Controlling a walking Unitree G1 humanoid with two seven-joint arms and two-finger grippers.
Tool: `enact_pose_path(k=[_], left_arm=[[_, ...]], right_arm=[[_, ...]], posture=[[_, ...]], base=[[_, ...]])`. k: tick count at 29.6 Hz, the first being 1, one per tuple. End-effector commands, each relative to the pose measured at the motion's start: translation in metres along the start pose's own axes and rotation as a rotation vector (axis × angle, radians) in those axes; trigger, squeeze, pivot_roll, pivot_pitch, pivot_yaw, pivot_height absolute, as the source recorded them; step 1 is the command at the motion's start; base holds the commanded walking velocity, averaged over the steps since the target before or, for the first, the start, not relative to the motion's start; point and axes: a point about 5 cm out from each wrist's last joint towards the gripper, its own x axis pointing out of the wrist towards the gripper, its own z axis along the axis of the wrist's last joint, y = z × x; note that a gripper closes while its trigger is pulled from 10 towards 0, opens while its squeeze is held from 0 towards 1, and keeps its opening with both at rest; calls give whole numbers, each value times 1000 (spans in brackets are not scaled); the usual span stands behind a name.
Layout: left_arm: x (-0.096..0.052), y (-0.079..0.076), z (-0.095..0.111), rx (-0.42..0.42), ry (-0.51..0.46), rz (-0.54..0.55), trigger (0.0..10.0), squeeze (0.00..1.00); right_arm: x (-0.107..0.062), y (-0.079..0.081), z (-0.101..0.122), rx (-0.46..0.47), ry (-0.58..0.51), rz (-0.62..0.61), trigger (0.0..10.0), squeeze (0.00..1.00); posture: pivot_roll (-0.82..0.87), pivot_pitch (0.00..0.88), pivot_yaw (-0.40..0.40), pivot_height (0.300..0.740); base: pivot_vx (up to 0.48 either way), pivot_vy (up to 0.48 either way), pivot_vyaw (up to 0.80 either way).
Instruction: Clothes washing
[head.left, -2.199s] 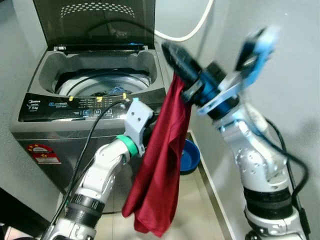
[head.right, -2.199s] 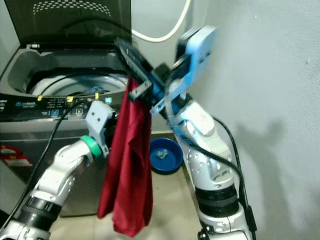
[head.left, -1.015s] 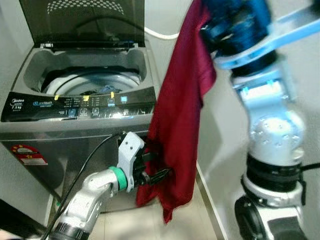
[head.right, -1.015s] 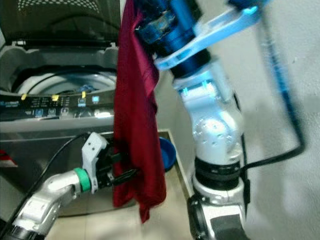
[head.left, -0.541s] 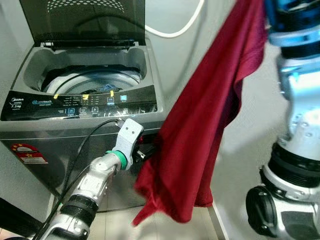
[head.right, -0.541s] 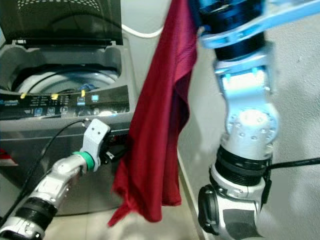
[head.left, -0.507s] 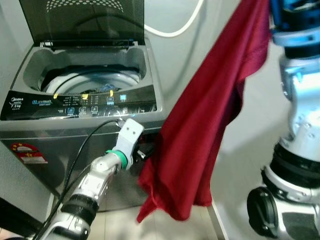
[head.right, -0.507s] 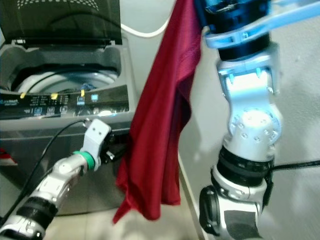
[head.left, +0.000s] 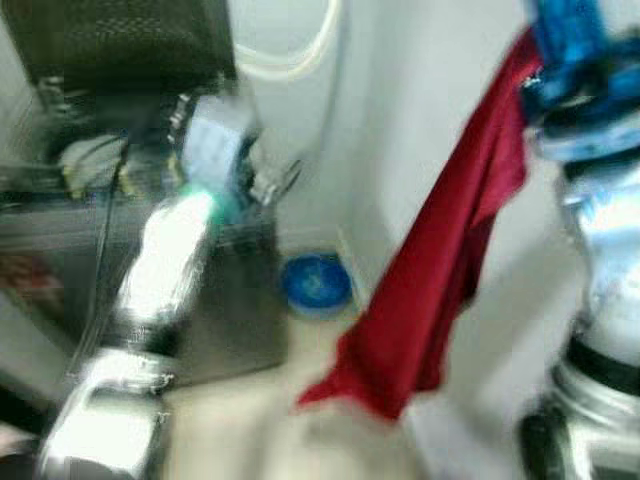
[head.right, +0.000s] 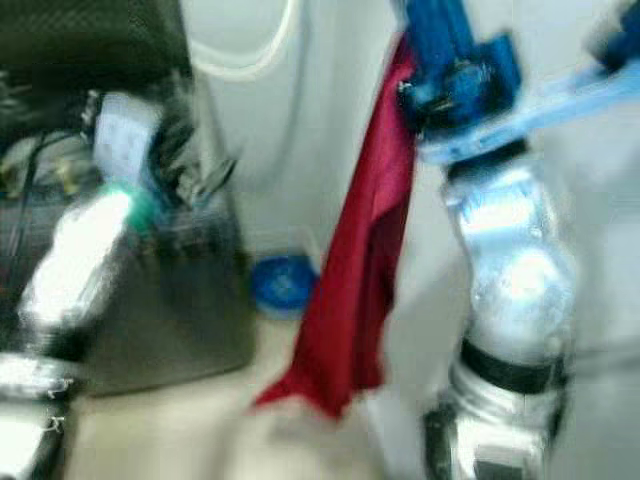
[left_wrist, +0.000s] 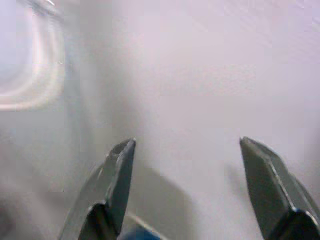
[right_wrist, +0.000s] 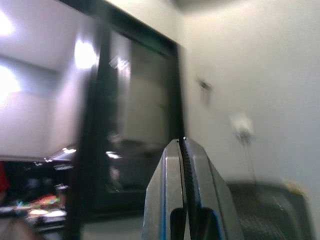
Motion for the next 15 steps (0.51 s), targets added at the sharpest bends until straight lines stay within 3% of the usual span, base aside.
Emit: enact_pose_path(k=[1,2,5,15], left_arm=[[-6,-7,-17,-8,67,-23,10000,0],[-11,-19,-28,-31,86,-35,10000,0],[-22,-28,-45,-59,123,-2,10000,0],[-38,-17,-55,-76,161,122,10000,0]], right_arm=[[-5,-2,-24,-20,119,-22,10000,0],[-8,1,-42,-37,193,-21,10000,0],[-14,6,-62,-56,276,-18,10000,0],[-23,1,-77,-74,316,-66,10000,0]], posture=[[74,14,6,740],[78,16,2,740],[79,17,-2,740],[82,13,-13,740]], base=[[0,0,0],[0,0,0],[0,0,0],[0,0,0]])
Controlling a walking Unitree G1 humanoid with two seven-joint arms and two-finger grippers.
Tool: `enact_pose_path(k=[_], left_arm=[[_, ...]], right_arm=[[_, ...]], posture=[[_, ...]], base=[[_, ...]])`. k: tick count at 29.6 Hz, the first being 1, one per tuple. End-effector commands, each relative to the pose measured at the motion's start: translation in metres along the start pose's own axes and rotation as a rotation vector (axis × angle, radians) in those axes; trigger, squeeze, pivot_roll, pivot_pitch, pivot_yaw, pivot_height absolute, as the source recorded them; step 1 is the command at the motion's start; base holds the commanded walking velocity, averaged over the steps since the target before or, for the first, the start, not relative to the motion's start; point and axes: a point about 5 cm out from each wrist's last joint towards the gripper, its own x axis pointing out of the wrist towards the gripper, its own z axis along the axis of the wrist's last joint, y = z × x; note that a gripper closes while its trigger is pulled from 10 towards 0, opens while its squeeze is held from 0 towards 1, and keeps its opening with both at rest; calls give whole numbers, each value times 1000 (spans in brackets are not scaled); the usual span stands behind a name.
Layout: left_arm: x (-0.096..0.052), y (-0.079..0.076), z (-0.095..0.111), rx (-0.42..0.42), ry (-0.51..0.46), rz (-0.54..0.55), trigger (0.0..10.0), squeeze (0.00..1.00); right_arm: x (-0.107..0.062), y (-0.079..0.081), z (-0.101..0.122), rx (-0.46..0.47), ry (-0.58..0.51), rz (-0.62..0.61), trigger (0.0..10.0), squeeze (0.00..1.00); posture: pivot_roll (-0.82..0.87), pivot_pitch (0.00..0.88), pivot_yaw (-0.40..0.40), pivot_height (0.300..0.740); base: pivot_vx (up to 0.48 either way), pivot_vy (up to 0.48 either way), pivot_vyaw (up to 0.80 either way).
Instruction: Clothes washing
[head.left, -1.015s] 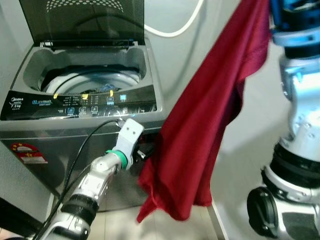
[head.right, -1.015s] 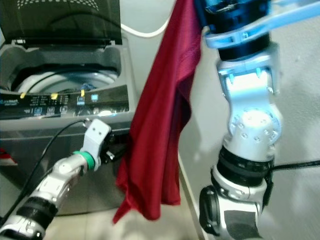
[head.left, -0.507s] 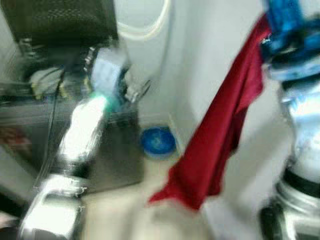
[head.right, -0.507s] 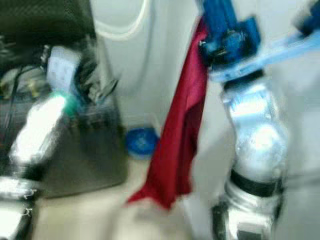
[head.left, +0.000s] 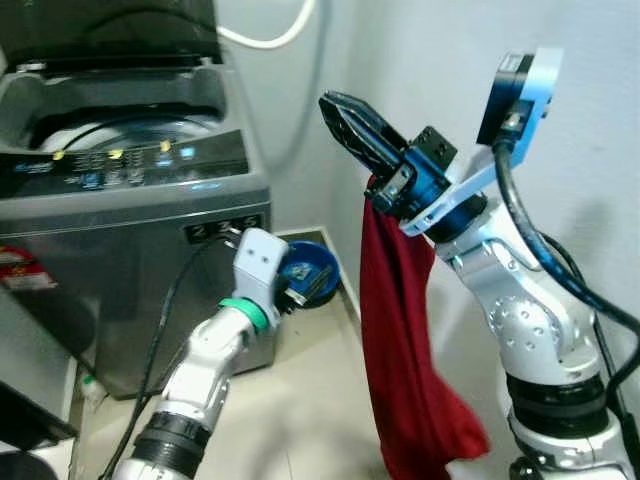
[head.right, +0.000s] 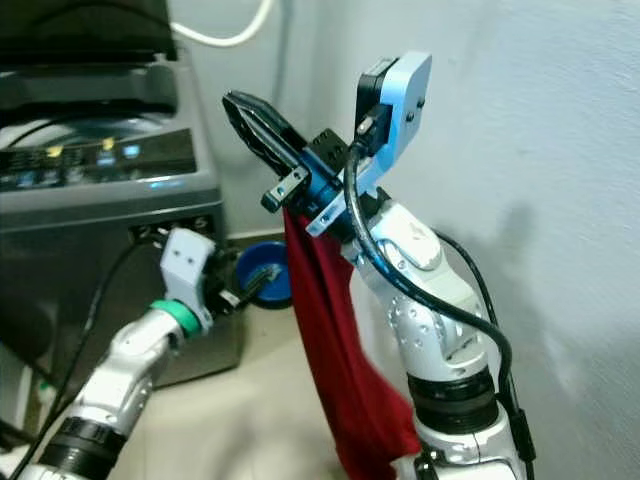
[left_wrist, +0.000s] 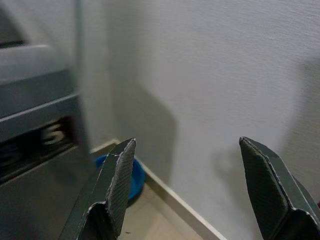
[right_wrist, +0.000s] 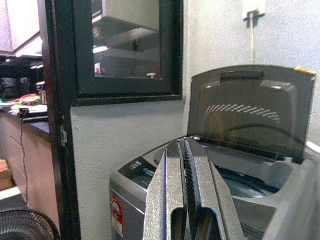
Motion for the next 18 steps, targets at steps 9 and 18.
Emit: enact_pose_path(k=[9,18], left_arm=[[-7,-11,-13,37,46,-28,10000,0],[-92,-2,-17,64,134,-102,10000,0]], right_arm=[[-10,-8,-30,-52,77,-117,10000,0],[-37,-26,-72,-210,224,-383,10000,0]], posture=[[81,12,-13,740],[92,32,-16,740]], base=[[0,0,0],[0,0,0]])
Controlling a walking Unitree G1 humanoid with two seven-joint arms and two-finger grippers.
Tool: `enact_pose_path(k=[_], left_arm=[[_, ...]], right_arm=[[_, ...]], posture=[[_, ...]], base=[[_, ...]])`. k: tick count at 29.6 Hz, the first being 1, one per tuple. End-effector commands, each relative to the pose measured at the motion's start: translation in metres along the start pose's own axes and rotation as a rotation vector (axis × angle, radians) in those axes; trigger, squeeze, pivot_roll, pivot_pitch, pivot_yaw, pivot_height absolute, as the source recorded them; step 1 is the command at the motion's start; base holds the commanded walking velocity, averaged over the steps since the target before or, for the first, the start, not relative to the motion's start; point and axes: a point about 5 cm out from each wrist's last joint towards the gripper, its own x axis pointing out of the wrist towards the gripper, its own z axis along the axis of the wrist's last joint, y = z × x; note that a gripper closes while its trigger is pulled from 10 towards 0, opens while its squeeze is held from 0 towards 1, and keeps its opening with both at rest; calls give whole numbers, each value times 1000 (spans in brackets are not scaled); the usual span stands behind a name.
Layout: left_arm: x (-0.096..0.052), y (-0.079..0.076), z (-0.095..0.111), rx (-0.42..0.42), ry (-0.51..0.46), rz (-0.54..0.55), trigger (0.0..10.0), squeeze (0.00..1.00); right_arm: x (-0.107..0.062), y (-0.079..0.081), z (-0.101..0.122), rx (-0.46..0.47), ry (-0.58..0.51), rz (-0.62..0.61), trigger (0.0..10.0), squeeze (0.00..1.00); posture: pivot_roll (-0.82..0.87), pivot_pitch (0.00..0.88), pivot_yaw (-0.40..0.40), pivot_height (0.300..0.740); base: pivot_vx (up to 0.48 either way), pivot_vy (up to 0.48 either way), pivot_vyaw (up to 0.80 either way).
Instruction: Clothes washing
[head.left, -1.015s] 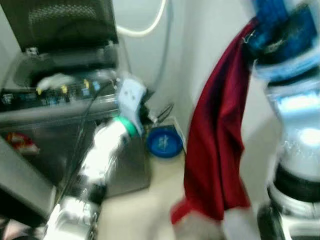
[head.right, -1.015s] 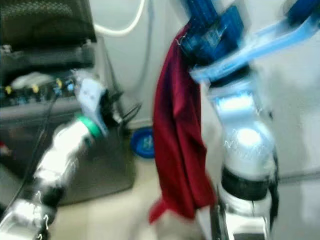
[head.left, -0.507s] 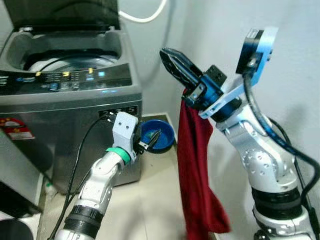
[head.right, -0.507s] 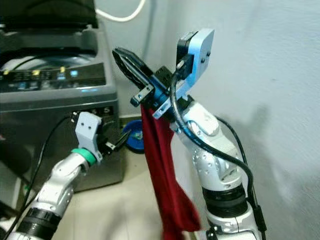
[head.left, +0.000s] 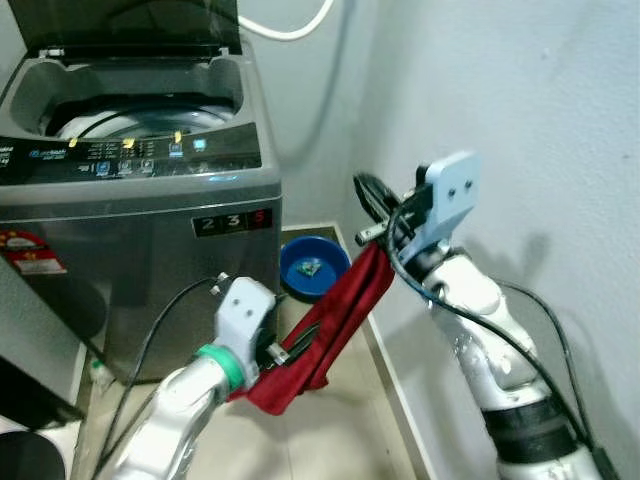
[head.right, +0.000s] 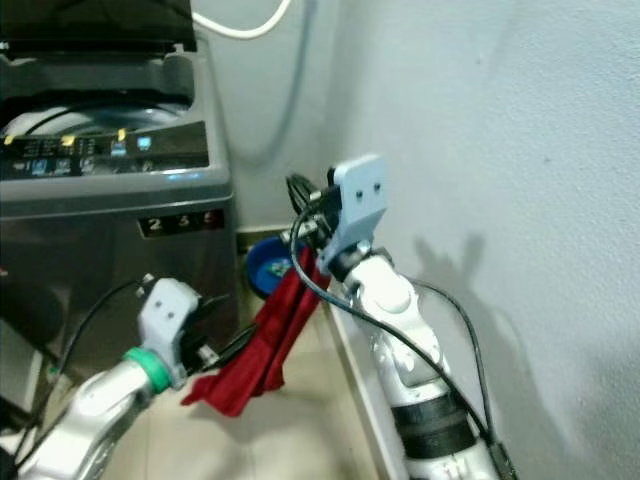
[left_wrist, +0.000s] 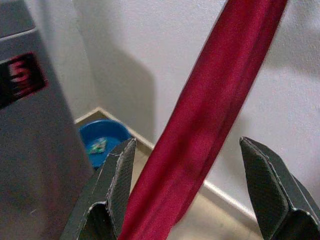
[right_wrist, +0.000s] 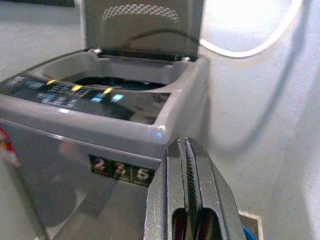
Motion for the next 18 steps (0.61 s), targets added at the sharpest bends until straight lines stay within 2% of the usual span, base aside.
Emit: enact_pose_path(k=[1,3,4,6,7,9,10,12,13,14,18], left_arm=[[-12,1,1,-3,8,6,10000,0],[-28,2,-4,3,40,10,10000,0],[-28,2,-4,3,40,10,10000,0],[-39,-2,-9,-16,77,-19,10000,0],[-41,-4,-10,-23,88,-32,10000,0],[-40,-11,-27,-47,138,-43,10000,0],[-40,-11,-27,-47,138,-43,10000,0],[-35,-15,-34,-52,156,-45,10000,0],[-26,-19,-38,-59,166,-41,10000,0],[-6,-25,-39,-81,156,-31,10000,0],[17,-33,-38,-108,141,-45,10000,0]], right_arm=[[2,4,13,-30,-69,16,10000,0],[4,7,15,-21,-81,34,10000,0],[4,7,15,-21,-81,34,10000,0],[8,10,18,-11,-102,54,10000,0],[9,11,20,-8,-110,62,10000,0],[19,22,32,24,-165,115,10000,0],[19,22,32,24,-165,115,10000,0],[24,27,38,31,-194,141,10000,0],[28,32,46,37,-226,167,10000,0],[33,37,60,51,-273,197,10000,0],[34,40,78,90,-331,223,10000,0]], posture=[[92,32,-16,740],[103,38,-22,740],[103,38,-22,740],[116,41,-28,740],[116,41,-28,740],[130,44,-41,740],[130,44,-41,740],[134,45,-49,740],[131,45,-58,740],[130,43,-61,740],[114,41,-60,740]], base=[[0,0,0],[0,0,0],[0,0,0],[0,0,0],[0,0,0],[0,0,0],[0,0,0],[0,0,0],[0,0,0],[0,0,0],[0,0,0]])
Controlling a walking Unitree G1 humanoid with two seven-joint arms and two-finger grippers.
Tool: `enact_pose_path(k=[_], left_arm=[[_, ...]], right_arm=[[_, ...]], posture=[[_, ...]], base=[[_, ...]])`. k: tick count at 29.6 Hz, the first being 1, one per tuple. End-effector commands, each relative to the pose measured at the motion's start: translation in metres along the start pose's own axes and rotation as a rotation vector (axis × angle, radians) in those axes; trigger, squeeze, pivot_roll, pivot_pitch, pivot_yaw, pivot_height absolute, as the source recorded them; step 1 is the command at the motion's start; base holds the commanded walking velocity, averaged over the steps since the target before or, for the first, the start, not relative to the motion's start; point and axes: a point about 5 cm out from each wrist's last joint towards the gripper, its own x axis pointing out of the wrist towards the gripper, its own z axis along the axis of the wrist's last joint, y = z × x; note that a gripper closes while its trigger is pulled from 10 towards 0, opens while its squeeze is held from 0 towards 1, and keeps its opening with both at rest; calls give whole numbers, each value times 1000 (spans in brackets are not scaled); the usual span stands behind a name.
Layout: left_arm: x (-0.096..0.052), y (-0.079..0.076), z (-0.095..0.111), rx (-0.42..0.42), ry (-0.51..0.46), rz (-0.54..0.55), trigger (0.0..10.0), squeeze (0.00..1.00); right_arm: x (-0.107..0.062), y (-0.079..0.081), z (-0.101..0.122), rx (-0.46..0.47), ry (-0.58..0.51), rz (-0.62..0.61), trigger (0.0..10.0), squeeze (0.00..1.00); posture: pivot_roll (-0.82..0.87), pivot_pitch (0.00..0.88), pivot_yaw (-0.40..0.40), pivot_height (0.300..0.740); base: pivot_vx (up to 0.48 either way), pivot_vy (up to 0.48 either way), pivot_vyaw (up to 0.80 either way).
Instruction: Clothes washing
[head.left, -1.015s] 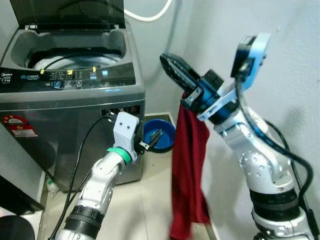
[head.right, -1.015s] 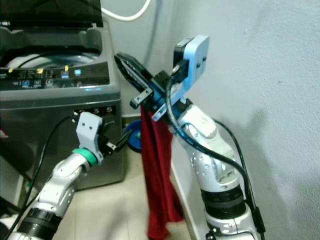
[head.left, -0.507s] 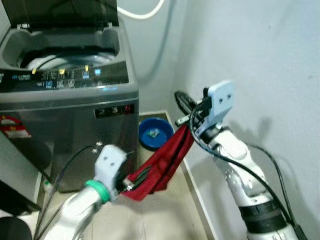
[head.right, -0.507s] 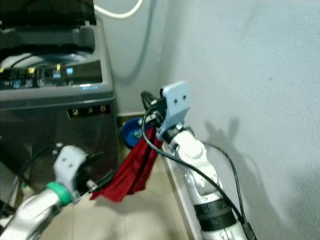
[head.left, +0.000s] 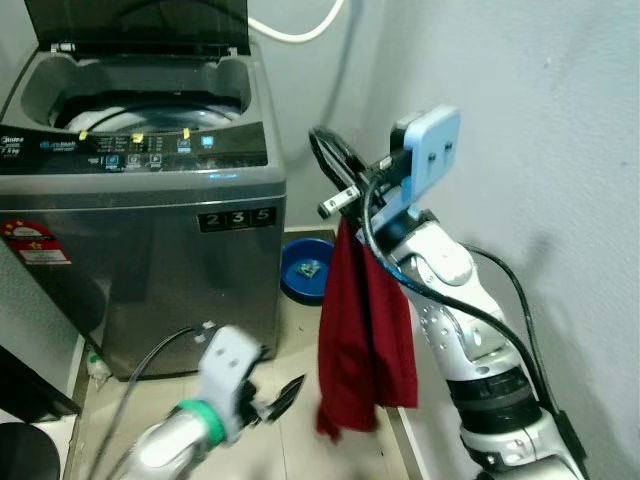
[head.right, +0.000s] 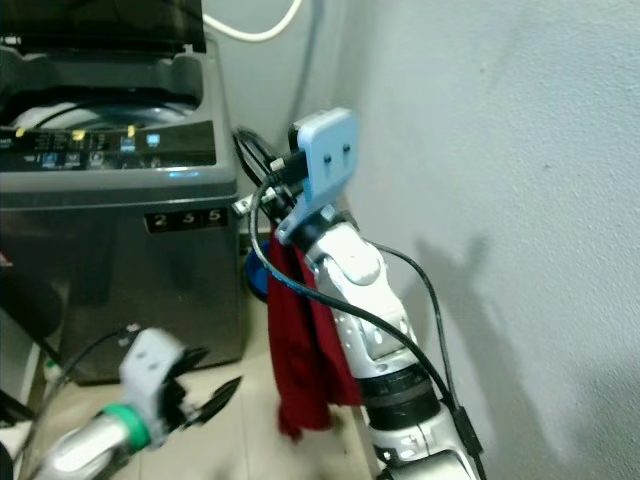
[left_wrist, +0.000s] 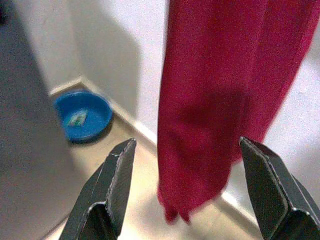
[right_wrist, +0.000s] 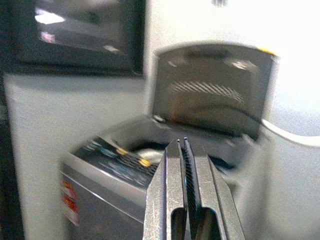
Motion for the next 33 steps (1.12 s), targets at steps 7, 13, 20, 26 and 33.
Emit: enact_pose_path(k=[7,13,20,26,33], left_arm=[[27,-26,-13,-86,81,-216,10000,0],[55,-48,-11,-231,123,-404,10000,0],[74,-30,-14,-134,152,-205,10000,0],[82,42,13,141,87,346,10000,0],[75,83,42,263,26,509,10000,0]], right_arm=[[11,12,51,106,-171,173,10000,0],[21,10,83,185,-273,296,10000,0],[21,-2,94,209,-294,283,10000,0],[8,-20,106,253,-340,231,10000,0],[-17,-36,127,308,-417,234,10000,0]], posture=[[71,34,-48,740],[48,33,-40,740],[40,27,-34,740],[51,29,-36,740],[54,24,-30,740]], base=[[0,0,0],[0,0,0],[0,0,0],[0,0,0],[0,0,0]])
